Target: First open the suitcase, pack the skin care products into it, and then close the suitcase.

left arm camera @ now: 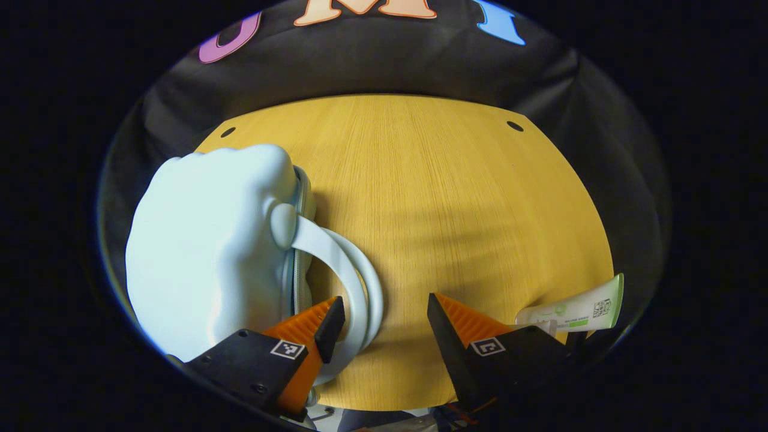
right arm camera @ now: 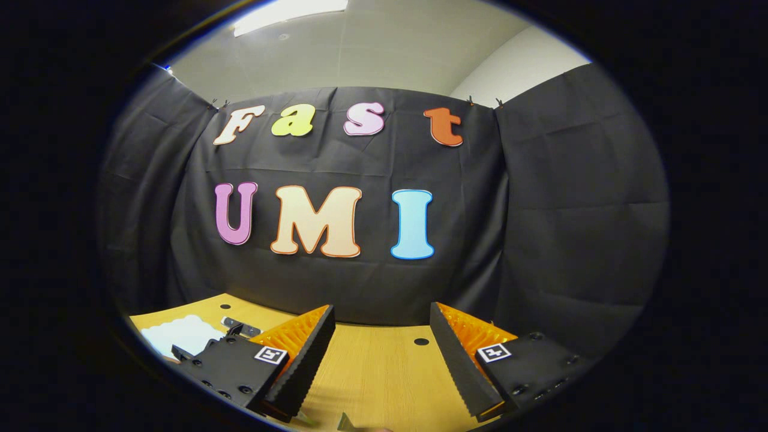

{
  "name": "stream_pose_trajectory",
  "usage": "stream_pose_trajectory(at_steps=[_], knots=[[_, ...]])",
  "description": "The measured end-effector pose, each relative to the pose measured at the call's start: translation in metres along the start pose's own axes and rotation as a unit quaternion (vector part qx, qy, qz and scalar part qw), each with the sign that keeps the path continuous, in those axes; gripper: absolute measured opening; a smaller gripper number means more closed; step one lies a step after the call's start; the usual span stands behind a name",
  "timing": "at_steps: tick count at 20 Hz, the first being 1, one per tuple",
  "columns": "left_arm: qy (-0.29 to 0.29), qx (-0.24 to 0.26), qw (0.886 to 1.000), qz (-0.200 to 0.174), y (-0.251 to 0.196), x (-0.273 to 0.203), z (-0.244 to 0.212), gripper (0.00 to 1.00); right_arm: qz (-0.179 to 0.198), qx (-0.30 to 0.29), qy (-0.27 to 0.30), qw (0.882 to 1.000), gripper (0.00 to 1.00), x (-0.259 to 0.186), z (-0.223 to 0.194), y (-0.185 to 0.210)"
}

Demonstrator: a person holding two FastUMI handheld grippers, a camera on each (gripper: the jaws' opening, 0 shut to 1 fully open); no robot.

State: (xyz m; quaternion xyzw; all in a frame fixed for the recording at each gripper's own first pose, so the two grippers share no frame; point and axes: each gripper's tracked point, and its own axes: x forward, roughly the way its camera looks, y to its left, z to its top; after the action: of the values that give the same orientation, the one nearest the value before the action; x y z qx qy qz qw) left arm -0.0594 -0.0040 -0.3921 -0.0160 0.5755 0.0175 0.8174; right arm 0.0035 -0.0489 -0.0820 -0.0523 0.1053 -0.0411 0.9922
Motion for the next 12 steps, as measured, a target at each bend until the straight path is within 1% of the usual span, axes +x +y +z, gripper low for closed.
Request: stream_pose_trajectory(at_steps=[1, 2, 3, 5, 6, 7, 8, 9, 10, 12], knots=[[0.003, 0.002, 1.000, 0.003, 0.001, 0.001, 0.001, 0.81, -0.002, 0.001, 0.001, 1.000, 0.99, -0.002, -0.002, -0.003], [0.001, 0.012, 1.000, 0.017, 0.009, -0.001, 0.002, 0.70, -0.004, 0.002, 0.001, 1.000, 0.99, -0.003, -0.002, -0.005], [-0.003, 0.020, 0.999, 0.028, 0.015, -0.003, 0.004, 0.50, -0.006, 0.004, 0.002, 1.000, 0.99, -0.003, -0.003, -0.007], [-0.009, 0.010, 0.999, 0.030, 0.020, -0.005, 0.003, 0.10, -0.012, 0.005, 0.004, 1.000, 0.99, -0.003, -0.005, -0.011], [-0.011, 0.005, 1.000, 0.024, 0.018, -0.006, 0.005, 0.11, -0.012, 0.006, 0.004, 1.000, 0.99, -0.003, -0.005, -0.010], [-0.013, 0.005, 1.000, 0.020, 0.017, -0.006, 0.006, 0.08, -0.011, 0.007, 0.003, 1.000, 0.99, -0.003, -0.005, -0.010], [-0.013, 0.010, 1.000, 0.020, 0.018, -0.008, 0.007, 0.08, -0.009, 0.007, 0.001, 1.000, 0.99, -0.004, -0.003, -0.008], [-0.015, 0.017, 0.999, 0.023, 0.017, -0.009, 0.009, 0.05, -0.008, 0.005, -0.002, 1.000, 0.99, -0.004, -0.003, -0.007], [-0.016, 0.022, 0.999, 0.029, 0.016, -0.012, 0.009, 0.05, -0.006, 0.002, -0.006, 1.000, 0.99, -0.004, -0.001, -0.005], [-0.033, 0.049, 0.998, 0.039, 0.013, -0.018, 0.016, 0.04, -0.001, -0.001, -0.013, 1.000, 0.99, -0.004, 0.001, 0.000]])
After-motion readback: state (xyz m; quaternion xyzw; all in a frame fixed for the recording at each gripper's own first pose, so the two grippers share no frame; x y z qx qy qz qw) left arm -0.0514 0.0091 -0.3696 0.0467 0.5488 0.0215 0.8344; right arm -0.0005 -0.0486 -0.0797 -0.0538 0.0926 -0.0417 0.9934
